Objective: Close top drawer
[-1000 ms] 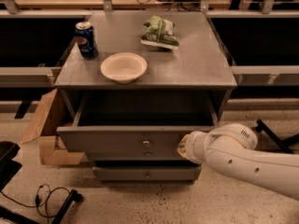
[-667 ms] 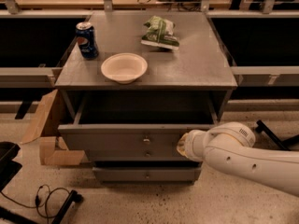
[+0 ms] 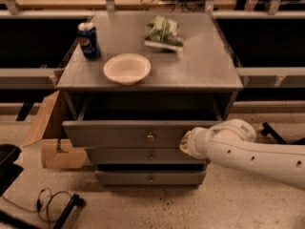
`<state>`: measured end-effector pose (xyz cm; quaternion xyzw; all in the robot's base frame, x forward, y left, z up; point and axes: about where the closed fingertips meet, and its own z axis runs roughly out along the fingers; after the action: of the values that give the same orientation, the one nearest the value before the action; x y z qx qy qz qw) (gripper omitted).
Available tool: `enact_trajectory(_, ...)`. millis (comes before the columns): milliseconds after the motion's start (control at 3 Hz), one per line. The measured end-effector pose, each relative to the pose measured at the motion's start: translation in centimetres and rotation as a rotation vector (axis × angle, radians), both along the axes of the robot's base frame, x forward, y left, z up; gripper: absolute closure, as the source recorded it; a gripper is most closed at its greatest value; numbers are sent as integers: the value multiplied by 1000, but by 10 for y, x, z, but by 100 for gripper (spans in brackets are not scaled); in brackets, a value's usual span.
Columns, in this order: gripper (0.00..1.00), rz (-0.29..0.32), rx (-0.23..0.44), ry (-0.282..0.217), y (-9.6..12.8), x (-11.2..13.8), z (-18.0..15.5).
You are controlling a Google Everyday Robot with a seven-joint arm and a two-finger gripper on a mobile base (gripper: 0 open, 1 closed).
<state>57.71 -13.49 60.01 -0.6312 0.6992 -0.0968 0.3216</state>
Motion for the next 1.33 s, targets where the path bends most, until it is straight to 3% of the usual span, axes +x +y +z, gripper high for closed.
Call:
enact_trajectory(1000, 100, 11, 9, -24, 2, 44, -4)
enact_trajectory(1333, 82, 11, 9, -24, 2, 43, -4)
